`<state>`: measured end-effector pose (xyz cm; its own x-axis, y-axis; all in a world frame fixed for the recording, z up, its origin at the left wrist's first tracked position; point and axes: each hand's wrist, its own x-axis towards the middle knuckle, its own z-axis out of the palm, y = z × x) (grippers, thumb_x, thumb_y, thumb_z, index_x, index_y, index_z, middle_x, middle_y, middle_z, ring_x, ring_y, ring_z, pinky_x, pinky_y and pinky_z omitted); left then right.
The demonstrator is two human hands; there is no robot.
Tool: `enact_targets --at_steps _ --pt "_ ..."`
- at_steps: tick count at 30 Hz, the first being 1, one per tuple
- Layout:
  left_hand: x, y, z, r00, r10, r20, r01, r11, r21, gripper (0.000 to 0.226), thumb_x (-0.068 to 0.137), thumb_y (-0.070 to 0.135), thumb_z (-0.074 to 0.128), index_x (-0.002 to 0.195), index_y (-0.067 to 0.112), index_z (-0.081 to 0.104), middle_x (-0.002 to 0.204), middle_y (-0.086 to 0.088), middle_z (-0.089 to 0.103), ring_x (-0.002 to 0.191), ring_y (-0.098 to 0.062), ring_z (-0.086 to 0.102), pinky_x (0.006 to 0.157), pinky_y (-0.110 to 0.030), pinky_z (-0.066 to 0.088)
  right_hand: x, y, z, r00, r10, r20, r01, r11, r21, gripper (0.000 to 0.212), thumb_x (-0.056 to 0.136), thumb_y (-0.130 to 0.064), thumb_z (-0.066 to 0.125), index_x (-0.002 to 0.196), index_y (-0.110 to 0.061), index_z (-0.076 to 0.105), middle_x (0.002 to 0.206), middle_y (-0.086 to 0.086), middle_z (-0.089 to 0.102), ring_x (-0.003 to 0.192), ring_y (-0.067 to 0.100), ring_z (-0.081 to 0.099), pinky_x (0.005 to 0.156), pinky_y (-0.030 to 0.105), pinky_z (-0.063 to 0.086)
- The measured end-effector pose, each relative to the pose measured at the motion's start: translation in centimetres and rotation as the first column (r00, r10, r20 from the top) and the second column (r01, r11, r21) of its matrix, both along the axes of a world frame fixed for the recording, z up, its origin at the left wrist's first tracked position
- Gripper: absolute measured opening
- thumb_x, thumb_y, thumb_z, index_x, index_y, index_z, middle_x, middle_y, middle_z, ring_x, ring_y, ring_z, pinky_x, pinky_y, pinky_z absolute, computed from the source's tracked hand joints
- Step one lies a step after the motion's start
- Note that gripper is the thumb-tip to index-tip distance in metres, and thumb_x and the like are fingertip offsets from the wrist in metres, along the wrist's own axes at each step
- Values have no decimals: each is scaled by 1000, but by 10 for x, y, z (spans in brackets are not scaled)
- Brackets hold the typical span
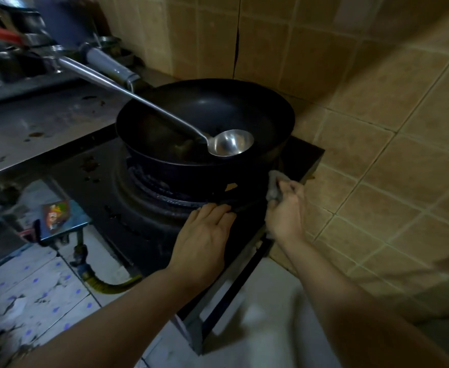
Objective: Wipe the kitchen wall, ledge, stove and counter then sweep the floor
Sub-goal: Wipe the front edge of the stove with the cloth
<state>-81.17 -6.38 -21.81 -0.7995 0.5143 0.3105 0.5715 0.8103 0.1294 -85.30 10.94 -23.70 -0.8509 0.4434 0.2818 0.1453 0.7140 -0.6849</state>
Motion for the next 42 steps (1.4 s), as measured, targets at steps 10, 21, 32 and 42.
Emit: enact_targets --at_steps 10,21,32,42 --pt "21 -41 -3 998 10 59 -13 998 63 55 52 0 71 107 8 68 109 -8 68 100 -29 64 82 -37 52 64 -71 -11 989 144 -16 -139 974 178 59 77 10 48 133 -7 53 127 14 42 114 30 42 98 35 42" --pt "52 -78 8 991 49 124 -51 999 17 54 61 3 54 114 9 65 114 -9 65 103 -32 62 79 -40 51 64 -78 2 990 69 120 -87 984 158 55 82 7 49 136 -6 46 135 17 37 121 34 38 96 44 43" --pt "52 -71 3 970 154 187 -155 988 -7 54 90 10 48 143 19 37 147 2 37 136 -21 29 107 -32 25 74 -58 -9 957 254 140 -288 891 352 49 83 -4 35 127 -8 57 124 16 50 104 37 45 83 47 48" --pt "67 -90 1 926 313 212 -320 947 -1 49 79 5 59 128 9 54 129 -12 54 117 -33 49 95 -41 41 94 -89 6 904 333 267 -418 817 397 50 81 0 53 130 -12 55 129 12 47 110 33 44 88 42 46"
